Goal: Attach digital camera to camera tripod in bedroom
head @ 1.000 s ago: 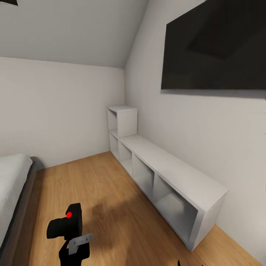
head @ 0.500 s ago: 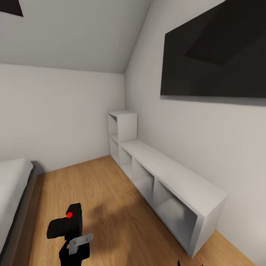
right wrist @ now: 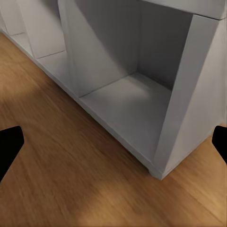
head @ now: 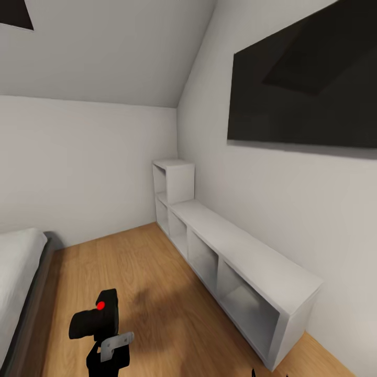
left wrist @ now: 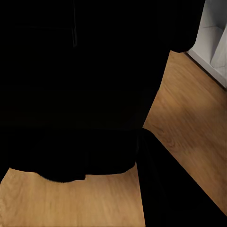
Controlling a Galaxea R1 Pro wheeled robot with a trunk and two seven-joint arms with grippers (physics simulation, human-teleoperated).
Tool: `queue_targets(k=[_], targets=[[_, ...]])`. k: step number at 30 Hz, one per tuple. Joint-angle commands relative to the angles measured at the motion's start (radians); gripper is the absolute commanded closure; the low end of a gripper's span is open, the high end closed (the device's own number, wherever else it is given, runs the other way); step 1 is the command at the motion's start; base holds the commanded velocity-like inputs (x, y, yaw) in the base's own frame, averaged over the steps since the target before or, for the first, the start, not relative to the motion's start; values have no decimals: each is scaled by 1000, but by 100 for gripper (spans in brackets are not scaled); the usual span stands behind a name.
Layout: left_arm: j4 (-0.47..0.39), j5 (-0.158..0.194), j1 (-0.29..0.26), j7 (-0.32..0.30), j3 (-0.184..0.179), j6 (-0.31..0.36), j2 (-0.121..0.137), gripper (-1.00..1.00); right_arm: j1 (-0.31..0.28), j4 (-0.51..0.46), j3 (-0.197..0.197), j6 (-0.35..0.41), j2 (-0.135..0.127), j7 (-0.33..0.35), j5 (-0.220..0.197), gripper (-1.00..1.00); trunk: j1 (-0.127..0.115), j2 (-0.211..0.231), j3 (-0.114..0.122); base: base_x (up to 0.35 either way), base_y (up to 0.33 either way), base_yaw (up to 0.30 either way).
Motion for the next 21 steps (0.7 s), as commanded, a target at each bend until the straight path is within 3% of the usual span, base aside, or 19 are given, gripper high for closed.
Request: queue_targets(k=[1, 21], targets=[[-1, 4, -2, 2, -4, -1, 0, 100, 0, -1, 0, -1, 0, -3, 1, -100, -4, 7, 2, 0, 0, 0], [-1, 4, -2, 2, -4, -1, 0, 100, 0, -1, 0, -1, 0, -3, 1, -100, -81, 147, 65, 0, 0, 0]])
